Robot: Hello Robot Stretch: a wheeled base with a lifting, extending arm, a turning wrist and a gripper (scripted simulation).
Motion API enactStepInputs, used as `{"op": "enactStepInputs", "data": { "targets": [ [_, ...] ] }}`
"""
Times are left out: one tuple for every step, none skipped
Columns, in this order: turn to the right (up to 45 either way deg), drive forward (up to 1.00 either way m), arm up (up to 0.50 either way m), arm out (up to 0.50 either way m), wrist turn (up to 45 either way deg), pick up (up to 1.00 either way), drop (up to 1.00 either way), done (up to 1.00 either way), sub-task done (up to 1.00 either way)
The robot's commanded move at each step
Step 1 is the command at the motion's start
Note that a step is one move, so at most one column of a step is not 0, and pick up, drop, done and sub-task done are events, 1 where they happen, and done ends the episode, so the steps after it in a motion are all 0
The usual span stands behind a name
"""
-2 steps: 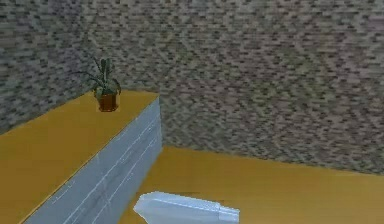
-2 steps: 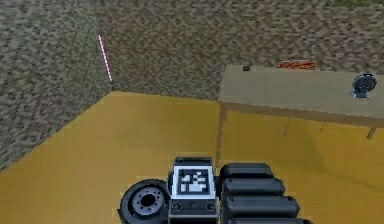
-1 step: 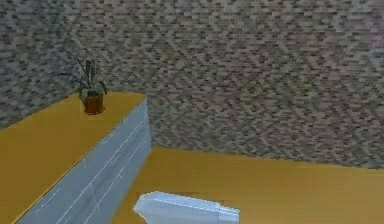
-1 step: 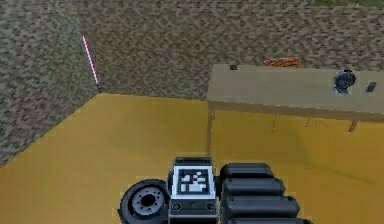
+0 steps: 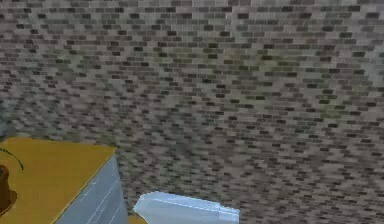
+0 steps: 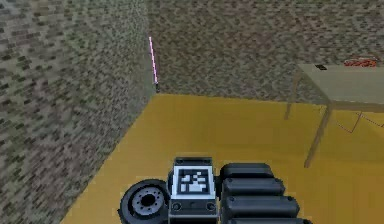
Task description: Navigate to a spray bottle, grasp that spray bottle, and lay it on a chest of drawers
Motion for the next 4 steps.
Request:
{"op": "enactStepInputs", "data": {
  "targets": [
    [24.0,0.0,0.0,0.0,0.0,0.0,0.0,0.0,0.0],
    [-30.0,0.0,0.0,0.0,0.0,0.0,0.0,0.0,0.0],
    [30.0,0.0,0.0,0.0,0.0,0.0,0.0,0.0,0.0],
    [3.0,0.0,0.0,0.0,0.0,0.0,0.0,0.0,0.0]
  ]
}}
